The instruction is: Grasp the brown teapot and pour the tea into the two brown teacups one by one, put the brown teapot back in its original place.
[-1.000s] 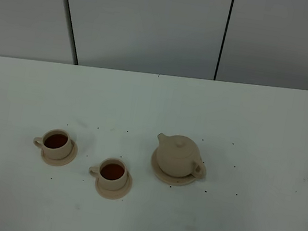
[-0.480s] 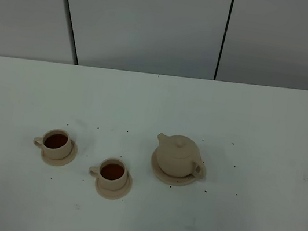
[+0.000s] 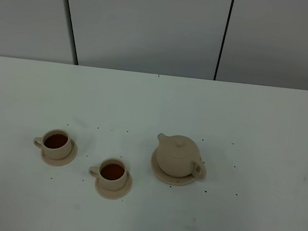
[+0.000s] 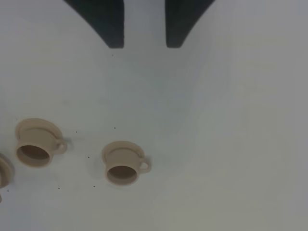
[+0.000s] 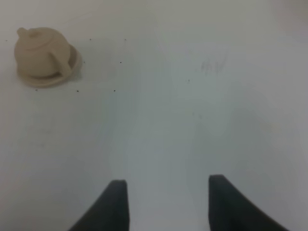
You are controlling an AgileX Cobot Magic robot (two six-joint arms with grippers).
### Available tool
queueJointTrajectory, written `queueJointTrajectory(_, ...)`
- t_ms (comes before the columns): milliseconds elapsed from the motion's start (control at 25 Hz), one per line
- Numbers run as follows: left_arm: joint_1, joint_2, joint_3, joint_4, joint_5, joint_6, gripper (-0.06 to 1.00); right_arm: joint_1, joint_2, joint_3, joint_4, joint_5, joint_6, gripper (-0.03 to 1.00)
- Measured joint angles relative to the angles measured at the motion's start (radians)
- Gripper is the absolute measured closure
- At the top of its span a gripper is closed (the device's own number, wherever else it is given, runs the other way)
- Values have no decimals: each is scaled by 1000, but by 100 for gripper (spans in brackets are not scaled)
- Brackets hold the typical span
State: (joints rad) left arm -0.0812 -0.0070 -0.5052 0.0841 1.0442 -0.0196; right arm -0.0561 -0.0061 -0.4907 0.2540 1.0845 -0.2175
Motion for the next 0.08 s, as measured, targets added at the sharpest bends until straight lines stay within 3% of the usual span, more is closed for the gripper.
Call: queueJointTrajectory(80,0,0,0,0,0,0,66,0,0,0,0,0,0,59)
